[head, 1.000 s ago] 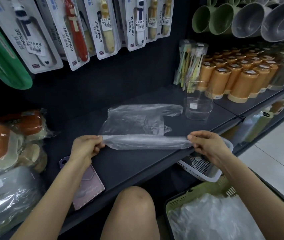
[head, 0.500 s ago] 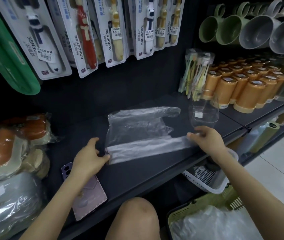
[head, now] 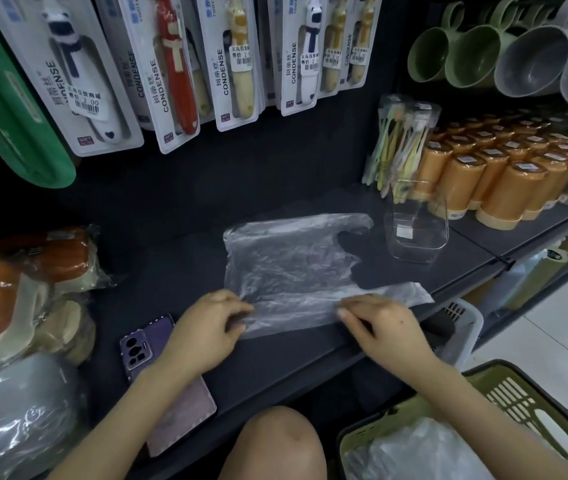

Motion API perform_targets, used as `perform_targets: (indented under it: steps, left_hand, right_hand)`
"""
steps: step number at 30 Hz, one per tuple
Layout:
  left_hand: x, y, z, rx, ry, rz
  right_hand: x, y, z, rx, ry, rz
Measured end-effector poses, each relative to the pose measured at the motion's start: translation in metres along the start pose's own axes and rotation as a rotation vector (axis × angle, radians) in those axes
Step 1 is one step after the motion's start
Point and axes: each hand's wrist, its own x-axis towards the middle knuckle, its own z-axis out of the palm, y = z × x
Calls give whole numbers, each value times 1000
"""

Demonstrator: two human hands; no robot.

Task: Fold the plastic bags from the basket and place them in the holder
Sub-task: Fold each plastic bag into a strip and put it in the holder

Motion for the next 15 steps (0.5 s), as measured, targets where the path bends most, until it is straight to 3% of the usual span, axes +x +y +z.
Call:
perform_targets:
  steps: [3, 5, 9, 15]
  left_hand:
    - [20, 0, -13, -121, 202, -185]
    - [41, -4, -20, -147, 283, -333]
    - [95, -26, -24, -355, 213, -642]
    - [153, -39, -12, -575, 118, -837]
  right_hand:
    - [37, -6, -7, 51, 164, 47]
    - [73, 0, -3, 46, 172, 81]
    - [139, 30, 15, -21, -4, 228]
    - [179, 54, 31, -164, -226, 323]
